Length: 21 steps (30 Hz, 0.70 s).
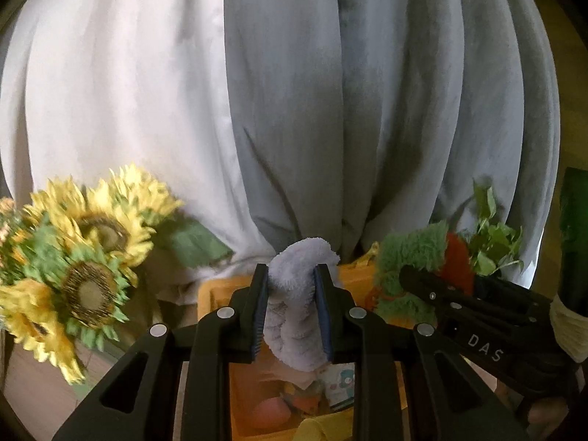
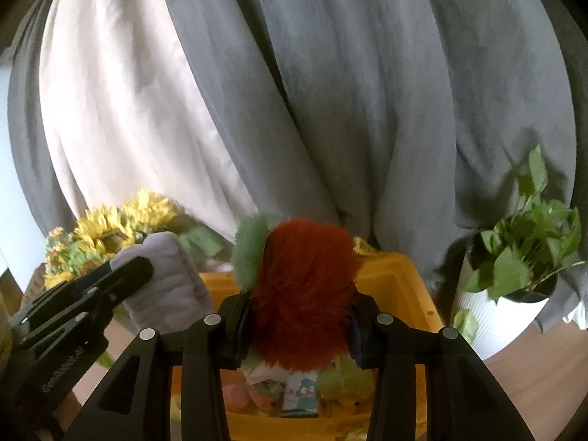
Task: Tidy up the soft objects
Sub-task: 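Open the left tool to drop the sock while the right tool releases the pompom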
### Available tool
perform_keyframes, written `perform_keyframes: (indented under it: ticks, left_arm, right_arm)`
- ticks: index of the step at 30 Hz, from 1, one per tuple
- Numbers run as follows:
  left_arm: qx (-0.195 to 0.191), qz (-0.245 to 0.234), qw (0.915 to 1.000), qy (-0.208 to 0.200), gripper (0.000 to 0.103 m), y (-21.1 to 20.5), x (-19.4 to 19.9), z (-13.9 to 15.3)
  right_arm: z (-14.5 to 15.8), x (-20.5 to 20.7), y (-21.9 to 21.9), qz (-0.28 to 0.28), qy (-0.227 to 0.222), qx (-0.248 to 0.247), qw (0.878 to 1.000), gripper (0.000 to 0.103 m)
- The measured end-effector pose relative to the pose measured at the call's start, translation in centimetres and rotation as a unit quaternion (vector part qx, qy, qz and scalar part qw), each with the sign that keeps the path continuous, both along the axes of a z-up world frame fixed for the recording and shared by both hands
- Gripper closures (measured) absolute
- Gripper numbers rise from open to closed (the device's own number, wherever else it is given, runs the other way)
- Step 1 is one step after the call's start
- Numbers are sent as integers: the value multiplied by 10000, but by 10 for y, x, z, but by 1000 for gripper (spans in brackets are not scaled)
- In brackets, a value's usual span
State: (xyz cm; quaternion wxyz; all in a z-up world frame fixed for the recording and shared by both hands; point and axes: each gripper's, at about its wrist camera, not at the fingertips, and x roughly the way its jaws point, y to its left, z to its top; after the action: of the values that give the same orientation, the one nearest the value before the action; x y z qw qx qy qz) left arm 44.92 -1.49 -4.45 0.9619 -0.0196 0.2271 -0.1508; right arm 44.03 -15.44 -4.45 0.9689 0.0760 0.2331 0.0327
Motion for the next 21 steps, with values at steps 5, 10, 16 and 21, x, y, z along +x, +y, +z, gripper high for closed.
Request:
perform_keyframes:
  ticks: [5, 10, 16, 21]
  left_arm:
    - [49, -13, 9997, 253, 73, -3, 16, -16]
    - [106, 52, 9994, 334, 57, -5, 21, -23]
    - [199, 255, 9991, 285, 46, -1, 13, -22]
    - [267, 524, 9981, 193, 40, 4, -6, -11]
  right_arm:
    - [-13, 12, -1, 51, 195, 35, 9998, 60]
    - [-24, 25, -4, 94, 444, 160, 9988, 48]
    - [-29, 27, -10, -16, 543, 227, 9983, 43]
    - [-25, 15, -9, -121, 514, 1, 9986, 39]
